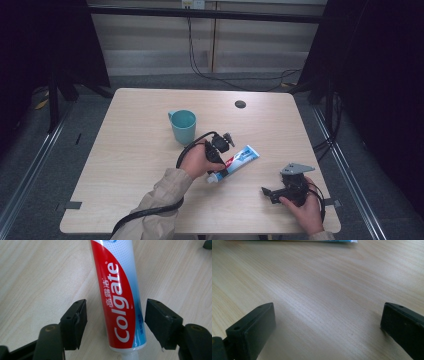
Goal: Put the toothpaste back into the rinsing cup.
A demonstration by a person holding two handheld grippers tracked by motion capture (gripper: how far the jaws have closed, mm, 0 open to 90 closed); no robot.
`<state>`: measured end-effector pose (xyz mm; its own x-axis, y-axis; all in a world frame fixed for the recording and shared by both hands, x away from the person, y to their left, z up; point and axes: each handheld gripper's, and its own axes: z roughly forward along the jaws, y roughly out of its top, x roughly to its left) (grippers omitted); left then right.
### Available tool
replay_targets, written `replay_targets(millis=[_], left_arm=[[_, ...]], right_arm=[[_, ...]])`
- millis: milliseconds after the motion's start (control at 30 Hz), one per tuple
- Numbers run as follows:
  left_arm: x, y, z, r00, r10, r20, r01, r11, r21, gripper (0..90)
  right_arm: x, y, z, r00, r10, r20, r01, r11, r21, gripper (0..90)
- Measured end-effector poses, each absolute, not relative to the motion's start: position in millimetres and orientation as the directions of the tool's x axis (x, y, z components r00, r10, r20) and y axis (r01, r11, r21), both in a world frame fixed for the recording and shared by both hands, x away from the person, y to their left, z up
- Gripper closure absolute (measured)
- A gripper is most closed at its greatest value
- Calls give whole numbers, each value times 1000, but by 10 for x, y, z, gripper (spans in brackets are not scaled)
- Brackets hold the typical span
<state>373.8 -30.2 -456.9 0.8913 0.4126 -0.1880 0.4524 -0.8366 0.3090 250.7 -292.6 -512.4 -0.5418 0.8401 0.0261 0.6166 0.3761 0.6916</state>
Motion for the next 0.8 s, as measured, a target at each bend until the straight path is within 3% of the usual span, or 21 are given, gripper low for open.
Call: replay_targets(millis=[533, 800], left_arm=[[3661, -455, -4672, 899, 414, -140, 437, -859, 265, 479], [3641, -481, -4695, 905, 408, -121, 425, -868, 255, 497]], right_arm=[[2509, -2925, -5123, -543, 839, 29, 618, 376, 691, 0], [2509, -2925, -5123, -543, 839, 29, 618, 376, 691, 0]])
